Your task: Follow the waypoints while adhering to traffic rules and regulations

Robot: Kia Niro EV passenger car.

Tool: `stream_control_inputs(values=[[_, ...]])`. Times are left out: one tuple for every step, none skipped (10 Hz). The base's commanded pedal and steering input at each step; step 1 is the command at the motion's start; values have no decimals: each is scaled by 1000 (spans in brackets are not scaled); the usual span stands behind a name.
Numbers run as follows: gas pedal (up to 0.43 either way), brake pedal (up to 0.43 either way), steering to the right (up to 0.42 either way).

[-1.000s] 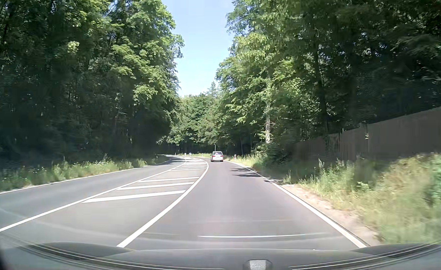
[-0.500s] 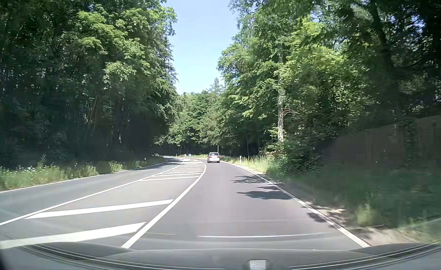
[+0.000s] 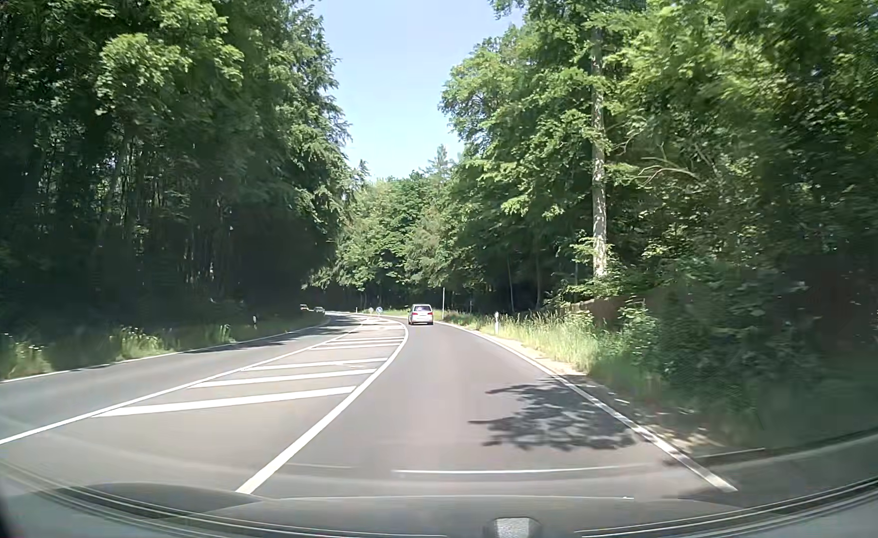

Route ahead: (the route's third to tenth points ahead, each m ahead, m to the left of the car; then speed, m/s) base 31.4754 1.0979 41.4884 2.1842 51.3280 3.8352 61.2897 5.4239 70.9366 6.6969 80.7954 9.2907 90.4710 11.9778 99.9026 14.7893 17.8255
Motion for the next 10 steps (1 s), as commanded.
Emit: stream_control_inputs(values=[[157,30,-13],[157,30,-13],[157,30,-14],[157,30,-14],[157,30,-14],[157,30,-14],[157,30,-14],[157,30,-14],[157,30,-14],[157,30,-14]])
